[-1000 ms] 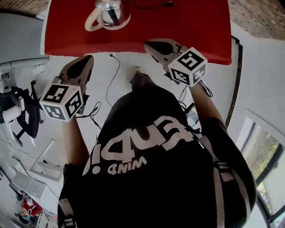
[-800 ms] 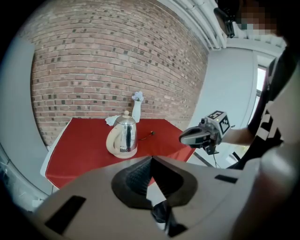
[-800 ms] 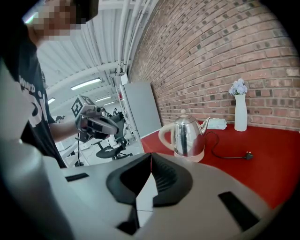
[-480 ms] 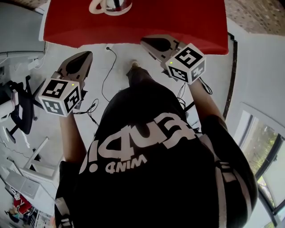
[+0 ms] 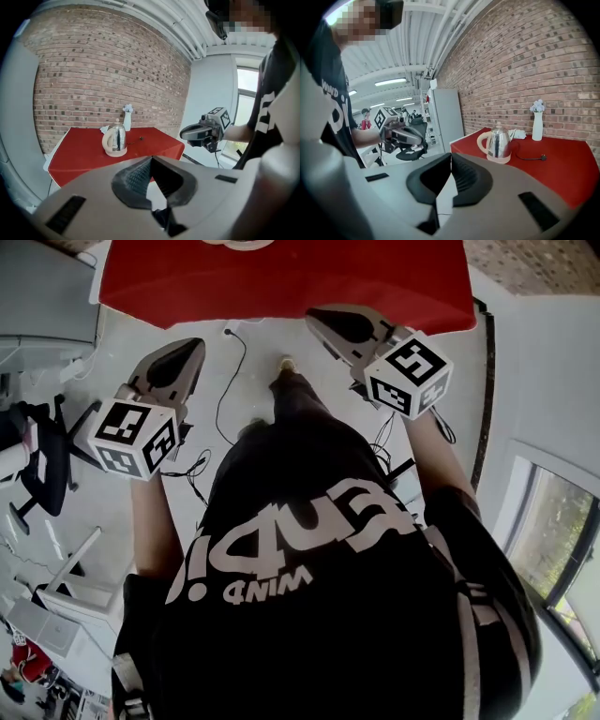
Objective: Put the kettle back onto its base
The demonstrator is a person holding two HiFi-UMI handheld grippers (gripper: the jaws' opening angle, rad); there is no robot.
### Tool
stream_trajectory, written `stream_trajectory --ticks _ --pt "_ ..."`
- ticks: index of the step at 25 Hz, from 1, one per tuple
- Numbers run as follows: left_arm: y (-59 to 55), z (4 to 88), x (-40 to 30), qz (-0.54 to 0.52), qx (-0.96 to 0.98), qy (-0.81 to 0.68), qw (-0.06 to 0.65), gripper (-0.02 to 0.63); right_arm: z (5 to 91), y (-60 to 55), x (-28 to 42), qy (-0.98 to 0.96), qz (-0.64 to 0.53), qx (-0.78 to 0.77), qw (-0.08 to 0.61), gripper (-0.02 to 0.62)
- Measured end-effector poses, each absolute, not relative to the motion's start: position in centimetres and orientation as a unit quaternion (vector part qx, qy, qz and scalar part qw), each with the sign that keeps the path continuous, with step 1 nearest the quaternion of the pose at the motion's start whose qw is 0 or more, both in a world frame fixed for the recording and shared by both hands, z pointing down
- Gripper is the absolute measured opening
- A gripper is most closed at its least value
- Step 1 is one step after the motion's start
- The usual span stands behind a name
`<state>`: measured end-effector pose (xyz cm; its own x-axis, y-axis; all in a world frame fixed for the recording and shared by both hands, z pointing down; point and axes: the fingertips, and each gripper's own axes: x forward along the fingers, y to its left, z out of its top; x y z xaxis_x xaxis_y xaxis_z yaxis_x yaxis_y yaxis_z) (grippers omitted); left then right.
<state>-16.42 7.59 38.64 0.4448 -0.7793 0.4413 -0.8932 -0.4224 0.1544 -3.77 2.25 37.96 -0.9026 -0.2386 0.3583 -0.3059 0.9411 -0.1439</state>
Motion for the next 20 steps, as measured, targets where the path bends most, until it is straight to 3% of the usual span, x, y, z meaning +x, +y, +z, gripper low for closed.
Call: stream_trajectory --ticks 10,20 --pt "10.7 36.3 -14.2 0.15 0.837 -0.506 0.142 0.009 33.7 7.0 -3.5 -0.981 0.105 0.12 0.107 0.023" --pt "11.4 36.4 -10.1 0.139 0.832 -0.52 0.136 0.009 33.5 7.8 -0.6 -0.986 0.091 0.096 0.106 0.023"
